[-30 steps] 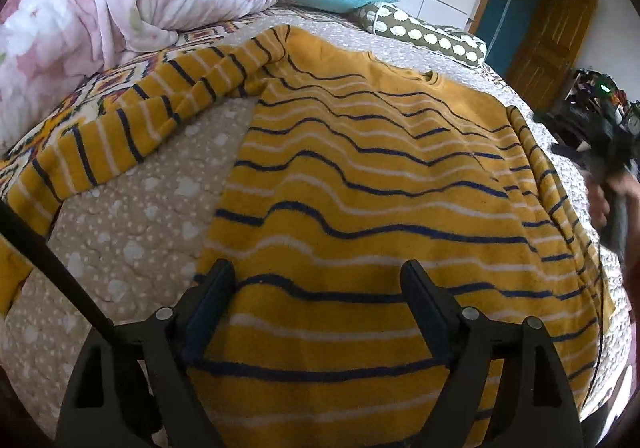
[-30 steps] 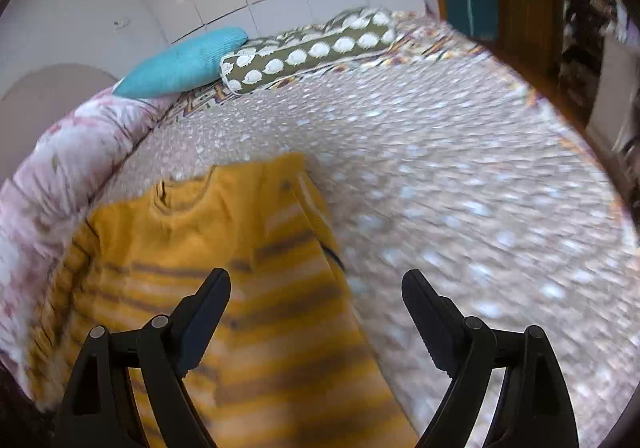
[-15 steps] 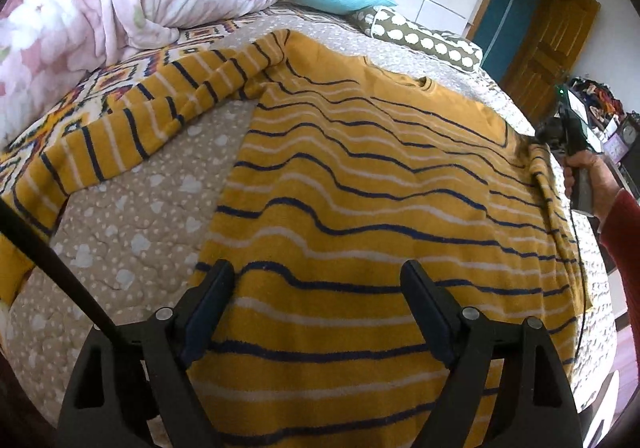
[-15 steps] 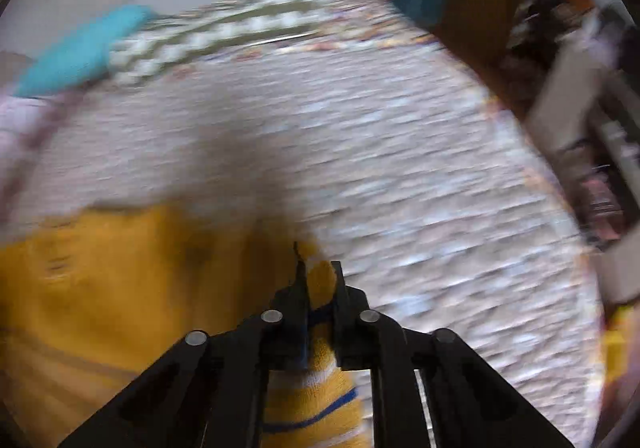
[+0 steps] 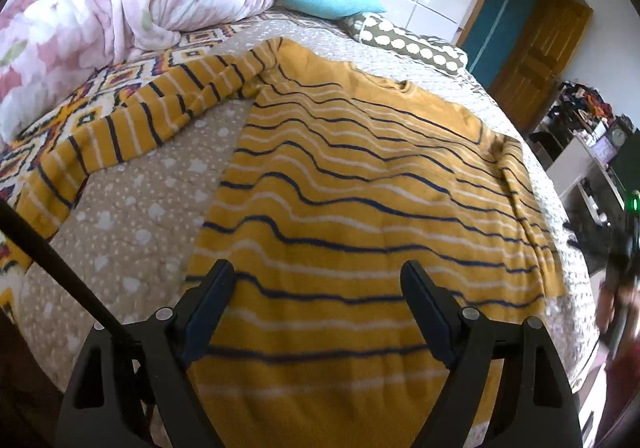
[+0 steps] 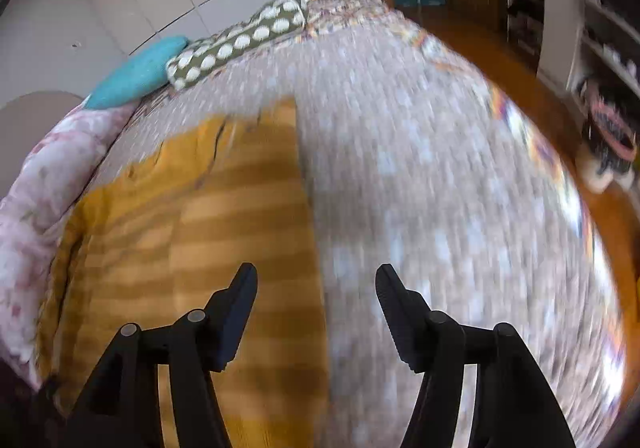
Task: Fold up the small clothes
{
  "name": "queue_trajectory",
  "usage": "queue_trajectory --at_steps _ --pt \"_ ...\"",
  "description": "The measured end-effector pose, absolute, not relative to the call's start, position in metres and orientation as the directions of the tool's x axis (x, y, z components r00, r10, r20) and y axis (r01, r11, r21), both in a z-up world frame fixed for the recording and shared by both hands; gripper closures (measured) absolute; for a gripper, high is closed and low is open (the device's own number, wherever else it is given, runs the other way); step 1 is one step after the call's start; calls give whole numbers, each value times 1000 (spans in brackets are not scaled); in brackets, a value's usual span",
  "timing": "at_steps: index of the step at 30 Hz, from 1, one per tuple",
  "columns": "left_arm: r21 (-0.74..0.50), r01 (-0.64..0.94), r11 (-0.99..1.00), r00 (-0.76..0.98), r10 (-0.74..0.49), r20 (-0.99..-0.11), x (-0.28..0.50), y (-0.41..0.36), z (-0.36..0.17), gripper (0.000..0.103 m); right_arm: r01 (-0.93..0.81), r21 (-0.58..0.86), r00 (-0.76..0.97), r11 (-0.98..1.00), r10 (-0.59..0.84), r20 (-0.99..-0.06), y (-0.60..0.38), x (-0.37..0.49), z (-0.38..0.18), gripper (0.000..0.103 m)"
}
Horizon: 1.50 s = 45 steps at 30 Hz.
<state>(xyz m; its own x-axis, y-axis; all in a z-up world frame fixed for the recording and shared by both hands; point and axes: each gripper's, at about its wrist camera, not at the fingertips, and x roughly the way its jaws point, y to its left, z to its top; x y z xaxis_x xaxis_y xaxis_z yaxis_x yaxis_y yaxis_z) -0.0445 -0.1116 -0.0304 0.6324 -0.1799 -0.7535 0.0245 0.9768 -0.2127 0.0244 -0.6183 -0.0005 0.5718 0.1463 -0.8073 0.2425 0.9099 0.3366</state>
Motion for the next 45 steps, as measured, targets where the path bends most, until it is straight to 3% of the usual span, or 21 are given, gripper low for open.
queue_trajectory --at_steps 8,9,10,11,14,22,28,32,37,45 --pt "-203 61 977 634 -195 -748 -76 -127 -9 19 286 399 671 871 116 -732 -572 -50 -38 37" --pt "-204 63 977 632 -197 -750 -78 -128 -7 19 284 422 684 861 127 -719 -569 -50 -40 49" --pt "-205 63 977 633 -198 -749 -80 -129 -5 19 274 451 690 849 154 -708 -566 -46 -42 80" --pt "-204 63 977 633 -197 -748 -82 -128 -1 19 251 505 678 826 223 -701 -572 -36 -43 92" --pt "-195 53 979 649 -182 -739 -87 -120 12 19 271 545 697 793 228 -680 -593 -40 -38 93" --pt "-217 -21 976 629 -156 -761 -81 -85 8 19 582 405 657 705 -115 -745 -752 -66 5 93" --pt "-236 -16 972 614 -177 -770 -79 -80 4 19 593 367 648 717 -154 -746 -762 -42 38 94" --pt "-242 1 970 624 -190 -758 -84 -73 5 19 465 368 689 805 -68 -722 -716 7 68 94" --pt "-248 19 969 654 -200 -730 -93 -57 10 19 221 366 689 904 120 -714 -585 84 89 94" --pt "-291 8 957 687 -217 -694 -104 -13 12 19 -60 343 558 937 316 -767 -377 188 60 93"
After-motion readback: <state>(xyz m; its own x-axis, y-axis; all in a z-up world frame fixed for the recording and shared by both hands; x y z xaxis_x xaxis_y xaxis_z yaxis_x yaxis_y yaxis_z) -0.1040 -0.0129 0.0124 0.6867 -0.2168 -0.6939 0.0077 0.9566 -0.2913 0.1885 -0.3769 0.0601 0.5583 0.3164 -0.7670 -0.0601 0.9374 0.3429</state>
